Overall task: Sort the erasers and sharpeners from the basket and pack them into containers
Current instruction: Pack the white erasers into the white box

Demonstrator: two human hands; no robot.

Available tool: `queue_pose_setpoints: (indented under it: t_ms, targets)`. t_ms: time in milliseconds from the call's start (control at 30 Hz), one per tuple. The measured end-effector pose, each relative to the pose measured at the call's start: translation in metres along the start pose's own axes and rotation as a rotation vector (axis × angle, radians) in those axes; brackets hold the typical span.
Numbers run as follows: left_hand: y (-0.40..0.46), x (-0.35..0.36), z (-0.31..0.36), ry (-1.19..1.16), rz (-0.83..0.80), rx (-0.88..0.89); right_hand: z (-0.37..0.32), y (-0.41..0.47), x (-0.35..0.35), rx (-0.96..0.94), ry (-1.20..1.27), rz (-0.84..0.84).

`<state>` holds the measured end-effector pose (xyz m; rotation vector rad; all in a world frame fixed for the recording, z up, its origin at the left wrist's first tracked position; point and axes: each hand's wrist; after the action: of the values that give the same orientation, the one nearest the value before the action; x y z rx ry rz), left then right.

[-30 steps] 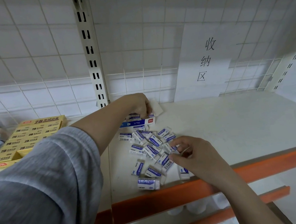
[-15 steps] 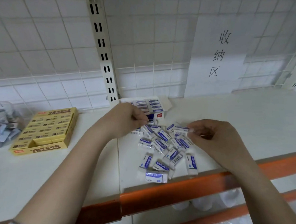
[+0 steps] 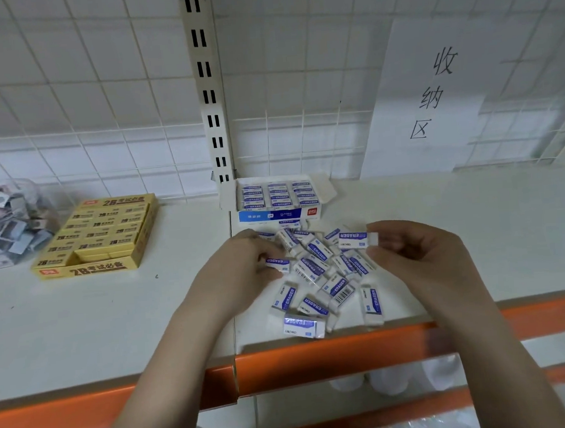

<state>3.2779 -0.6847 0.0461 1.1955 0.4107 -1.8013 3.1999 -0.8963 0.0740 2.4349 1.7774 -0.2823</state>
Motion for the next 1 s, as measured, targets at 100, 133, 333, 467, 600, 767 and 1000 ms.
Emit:
queue_pose_setpoints:
  t_ms: [100,133,333,467,600,767,1000]
  targets:
    - [-0.014,-0.004,0.002,0.033,0.126,-0.052,-0.002,-0.001,0.001,0.052,0.144,-0.044]
    - [-0.019,-0.006,0.003,0.031,0.178,-0.067,-0.001,0.000,0.001,0.086,0.202,-0.070]
    - [-0.034,-0.015,0.017,-0.161,0.432,-0.045,-0.002,0.005,0.009,0.269,0.505,-0.169]
    - [-0.039,-0.013,0.028,-0.318,0.537,-0.015,-0.006,0.011,0.016,0.333,0.599,-0.151]
    - [-0.039,-0.012,0.029,-0.354,0.578,-0.011,-0.011,0.017,0.022,0.350,0.599,-0.136]
    - [-0.037,-0.014,0.027,-0.369,0.590,-0.010,-0.010,0.027,0.024,0.211,0.320,-0.123]
    - [-0.030,-0.015,0.020,-0.366,0.610,-0.017,-0.017,0.046,0.022,0.131,0.183,-0.237]
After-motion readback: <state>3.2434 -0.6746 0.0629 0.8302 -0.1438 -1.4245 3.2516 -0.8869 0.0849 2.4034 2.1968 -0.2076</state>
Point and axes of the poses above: each hand's wrist, its own y-axis towards the middle knuckle, its own x-axis out of the palm, z = x × y, and after that the axes turned 12 degrees about x, right-handed
